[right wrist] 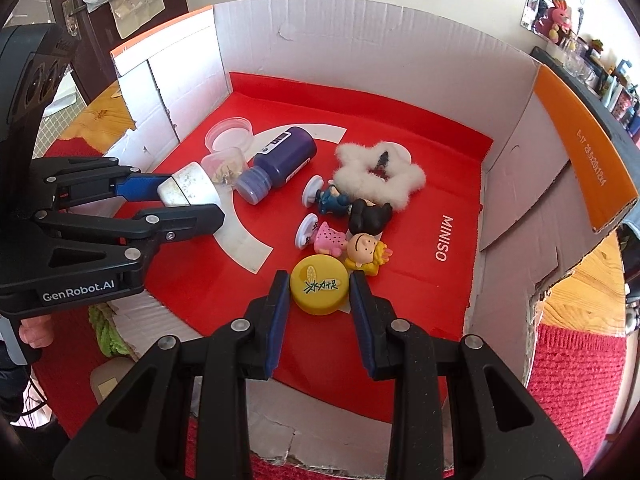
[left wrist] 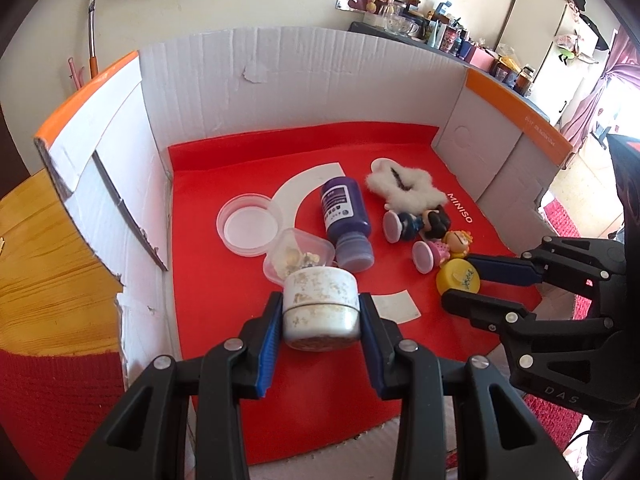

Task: Organize objects
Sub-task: 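Lower and release the jar and yellow lid onto the red mat with both grippers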

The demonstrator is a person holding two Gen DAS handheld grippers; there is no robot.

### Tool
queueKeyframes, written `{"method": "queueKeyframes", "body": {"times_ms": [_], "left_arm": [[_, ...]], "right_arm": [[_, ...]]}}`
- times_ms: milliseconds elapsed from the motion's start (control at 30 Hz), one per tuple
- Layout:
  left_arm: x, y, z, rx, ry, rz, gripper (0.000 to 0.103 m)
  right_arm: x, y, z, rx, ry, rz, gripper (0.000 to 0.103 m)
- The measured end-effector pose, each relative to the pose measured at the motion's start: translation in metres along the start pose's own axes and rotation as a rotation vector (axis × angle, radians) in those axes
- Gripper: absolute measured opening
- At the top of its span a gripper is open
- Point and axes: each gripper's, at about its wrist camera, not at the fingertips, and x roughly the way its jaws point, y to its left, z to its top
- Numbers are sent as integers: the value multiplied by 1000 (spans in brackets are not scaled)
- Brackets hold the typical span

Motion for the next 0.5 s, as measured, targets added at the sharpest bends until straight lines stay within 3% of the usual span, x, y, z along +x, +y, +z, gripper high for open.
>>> {"method": "queueKeyframes", "body": {"times_ms": [500], "left_arm": [[-2, -1, -1, 7, -3, 2, 41]], "right_arm": [[1, -2, 3, 26, -10, 22, 29]]}}
